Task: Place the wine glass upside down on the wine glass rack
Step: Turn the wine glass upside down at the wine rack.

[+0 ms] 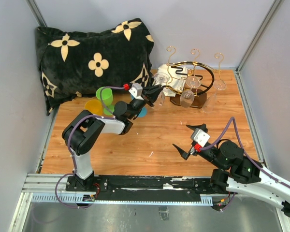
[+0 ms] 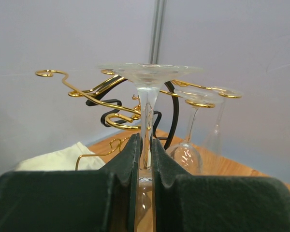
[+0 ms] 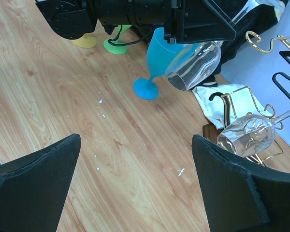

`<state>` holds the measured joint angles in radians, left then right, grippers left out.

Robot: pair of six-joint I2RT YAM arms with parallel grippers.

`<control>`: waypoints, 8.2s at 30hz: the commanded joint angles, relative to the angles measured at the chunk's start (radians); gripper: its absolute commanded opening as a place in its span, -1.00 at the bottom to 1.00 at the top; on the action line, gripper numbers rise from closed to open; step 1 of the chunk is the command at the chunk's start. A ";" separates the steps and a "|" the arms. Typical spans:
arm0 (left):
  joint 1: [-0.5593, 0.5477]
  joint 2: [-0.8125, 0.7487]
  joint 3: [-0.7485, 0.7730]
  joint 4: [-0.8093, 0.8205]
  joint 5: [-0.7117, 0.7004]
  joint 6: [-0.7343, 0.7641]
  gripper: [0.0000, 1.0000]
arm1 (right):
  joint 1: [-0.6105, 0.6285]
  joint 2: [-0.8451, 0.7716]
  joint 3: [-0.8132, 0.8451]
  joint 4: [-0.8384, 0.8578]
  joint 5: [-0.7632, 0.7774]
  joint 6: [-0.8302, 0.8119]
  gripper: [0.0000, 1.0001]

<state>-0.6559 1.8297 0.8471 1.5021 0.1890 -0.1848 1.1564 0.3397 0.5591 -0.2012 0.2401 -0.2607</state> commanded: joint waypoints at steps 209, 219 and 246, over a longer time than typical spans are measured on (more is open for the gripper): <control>0.084 -0.214 -0.090 -0.248 -0.003 -0.108 0.87 | -0.007 -0.036 -0.053 -0.005 -0.017 0.071 0.97; 0.084 -0.505 -0.139 -0.681 -0.065 -0.085 0.99 | -0.007 0.005 -0.083 0.069 0.068 0.145 0.97; 0.084 -0.627 0.186 -2.066 -0.375 -0.299 0.99 | -0.007 0.534 0.223 -0.448 0.361 0.657 0.96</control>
<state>-0.5716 1.1553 0.9852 -0.3870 -0.1024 -0.4316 1.1564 0.8764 0.7383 -0.5617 0.5419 0.3389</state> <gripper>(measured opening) 0.994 0.984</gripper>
